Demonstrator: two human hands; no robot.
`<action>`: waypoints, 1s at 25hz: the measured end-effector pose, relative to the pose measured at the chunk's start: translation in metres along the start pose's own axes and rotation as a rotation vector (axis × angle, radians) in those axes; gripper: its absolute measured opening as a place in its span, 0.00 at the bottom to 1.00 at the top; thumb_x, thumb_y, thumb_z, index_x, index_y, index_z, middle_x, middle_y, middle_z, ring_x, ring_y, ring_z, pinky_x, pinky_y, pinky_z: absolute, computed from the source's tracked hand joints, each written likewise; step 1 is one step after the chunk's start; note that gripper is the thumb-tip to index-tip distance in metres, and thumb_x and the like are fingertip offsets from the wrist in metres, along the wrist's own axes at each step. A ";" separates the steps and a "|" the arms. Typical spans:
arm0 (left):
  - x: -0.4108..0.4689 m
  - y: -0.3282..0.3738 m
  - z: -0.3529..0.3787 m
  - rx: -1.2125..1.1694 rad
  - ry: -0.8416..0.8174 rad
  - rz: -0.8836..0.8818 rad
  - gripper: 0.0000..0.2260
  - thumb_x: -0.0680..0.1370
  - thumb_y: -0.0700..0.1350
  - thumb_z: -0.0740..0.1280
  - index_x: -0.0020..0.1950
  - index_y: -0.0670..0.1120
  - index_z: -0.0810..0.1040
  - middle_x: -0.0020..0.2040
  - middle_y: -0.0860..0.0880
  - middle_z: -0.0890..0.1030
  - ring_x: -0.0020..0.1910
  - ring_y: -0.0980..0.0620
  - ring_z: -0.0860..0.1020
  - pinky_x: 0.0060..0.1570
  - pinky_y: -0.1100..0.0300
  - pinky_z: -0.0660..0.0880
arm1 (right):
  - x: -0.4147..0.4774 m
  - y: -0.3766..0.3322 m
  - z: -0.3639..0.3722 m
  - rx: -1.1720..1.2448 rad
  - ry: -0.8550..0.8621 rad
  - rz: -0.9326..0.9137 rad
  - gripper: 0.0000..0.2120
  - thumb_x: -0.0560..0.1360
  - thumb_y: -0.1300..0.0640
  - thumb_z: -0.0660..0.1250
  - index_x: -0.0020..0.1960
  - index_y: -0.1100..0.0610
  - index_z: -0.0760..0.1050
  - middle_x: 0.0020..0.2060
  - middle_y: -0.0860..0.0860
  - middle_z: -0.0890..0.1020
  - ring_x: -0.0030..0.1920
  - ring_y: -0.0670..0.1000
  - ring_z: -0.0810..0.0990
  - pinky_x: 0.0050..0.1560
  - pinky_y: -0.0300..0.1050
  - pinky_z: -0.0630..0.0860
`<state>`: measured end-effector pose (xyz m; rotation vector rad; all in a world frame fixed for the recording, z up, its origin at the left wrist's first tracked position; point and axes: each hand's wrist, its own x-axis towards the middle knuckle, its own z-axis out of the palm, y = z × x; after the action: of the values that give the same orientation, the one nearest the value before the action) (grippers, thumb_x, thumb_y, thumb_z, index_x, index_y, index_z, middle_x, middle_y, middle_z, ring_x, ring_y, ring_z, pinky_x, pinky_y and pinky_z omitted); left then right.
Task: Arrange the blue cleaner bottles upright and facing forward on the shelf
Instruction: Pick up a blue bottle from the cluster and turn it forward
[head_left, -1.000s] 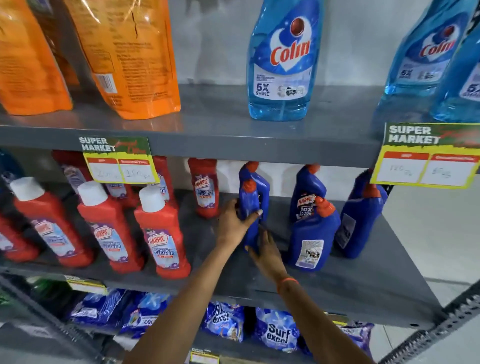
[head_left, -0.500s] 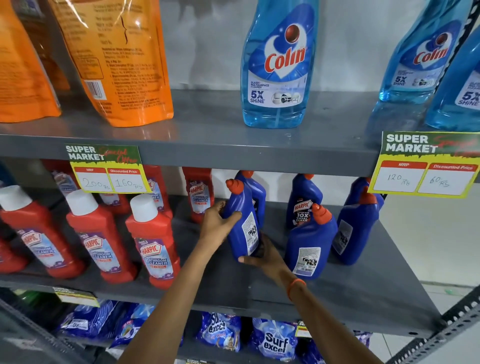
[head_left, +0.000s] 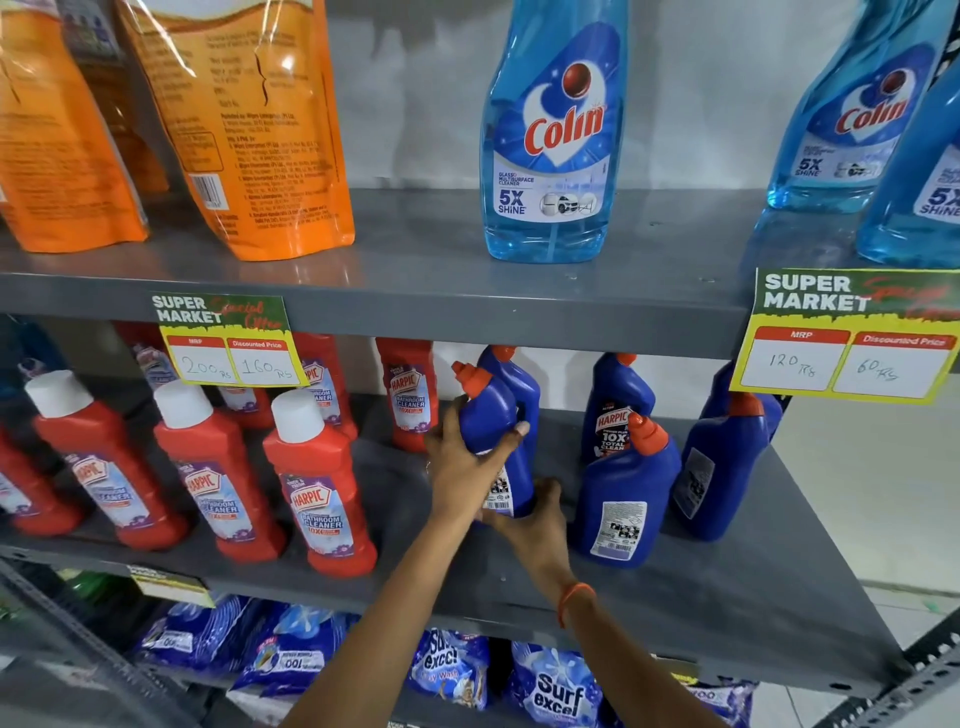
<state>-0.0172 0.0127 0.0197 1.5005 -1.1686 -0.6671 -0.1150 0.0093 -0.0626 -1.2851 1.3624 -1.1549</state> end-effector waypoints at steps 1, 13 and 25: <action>-0.003 0.002 0.005 0.018 0.059 -0.061 0.38 0.62 0.61 0.74 0.67 0.54 0.63 0.63 0.44 0.70 0.59 0.44 0.73 0.62 0.44 0.72 | -0.004 0.000 0.001 -0.004 0.025 -0.039 0.30 0.58 0.59 0.80 0.51 0.57 0.65 0.40 0.42 0.78 0.40 0.44 0.79 0.35 0.30 0.75; 0.030 -0.012 -0.024 -0.326 -0.158 -0.026 0.20 0.67 0.32 0.73 0.57 0.42 0.76 0.47 0.48 0.82 0.48 0.49 0.81 0.46 0.62 0.80 | 0.021 0.005 -0.003 -0.084 -0.240 -0.033 0.41 0.62 0.66 0.75 0.69 0.50 0.58 0.60 0.49 0.75 0.59 0.49 0.75 0.57 0.46 0.75; 0.052 -0.036 -0.028 -0.392 -0.441 -0.081 0.24 0.71 0.32 0.69 0.66 0.41 0.69 0.61 0.42 0.78 0.61 0.48 0.77 0.59 0.57 0.76 | 0.023 0.012 0.012 -0.157 0.042 -0.091 0.33 0.65 0.63 0.74 0.67 0.57 0.64 0.60 0.54 0.75 0.58 0.50 0.75 0.58 0.45 0.74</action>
<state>0.0372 -0.0255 0.0016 1.0997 -1.2150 -1.2510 -0.1065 -0.0144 -0.0764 -1.4542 1.4621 -1.1603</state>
